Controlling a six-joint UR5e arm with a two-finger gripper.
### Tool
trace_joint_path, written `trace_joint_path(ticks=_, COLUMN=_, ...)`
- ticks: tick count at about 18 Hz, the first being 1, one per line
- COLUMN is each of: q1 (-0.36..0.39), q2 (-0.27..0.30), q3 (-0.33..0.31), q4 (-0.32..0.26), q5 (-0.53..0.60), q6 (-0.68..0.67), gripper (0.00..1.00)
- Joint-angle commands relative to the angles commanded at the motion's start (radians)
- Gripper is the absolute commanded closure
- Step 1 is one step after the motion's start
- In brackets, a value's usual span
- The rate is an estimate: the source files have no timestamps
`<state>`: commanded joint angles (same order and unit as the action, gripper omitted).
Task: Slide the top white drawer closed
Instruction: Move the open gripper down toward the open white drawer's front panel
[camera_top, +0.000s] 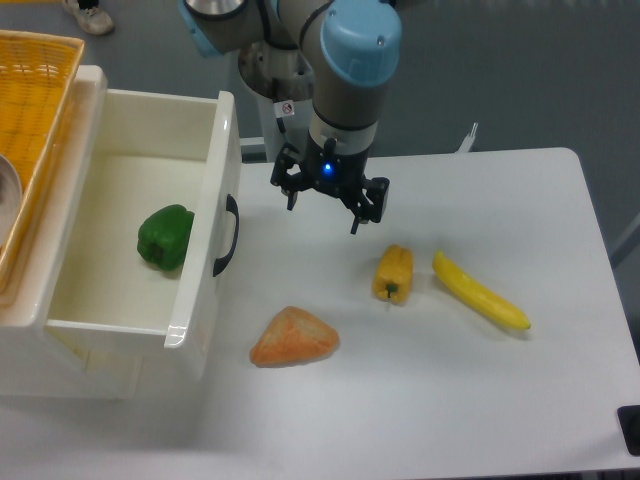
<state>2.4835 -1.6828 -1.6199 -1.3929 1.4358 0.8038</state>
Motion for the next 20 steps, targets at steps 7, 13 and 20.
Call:
trace_joint_path(ticks=7, q1=0.018, q2=-0.034, q3=-0.027, q4=-0.002, q5=0.003, q6=-0.011, gripper=0.00)
trace_joint_path(ticks=13, q1=0.020, q2=-0.058, q3=-0.063, q4=0.000, q5=0.002, q6=-0.011, gripper=0.00)
trace_joint_path(ticks=20, q1=-0.006, q2=-0.086, q3=-0.091, q4=0.018, q5=-0.001, q6=-0.142, gripper=0.00)
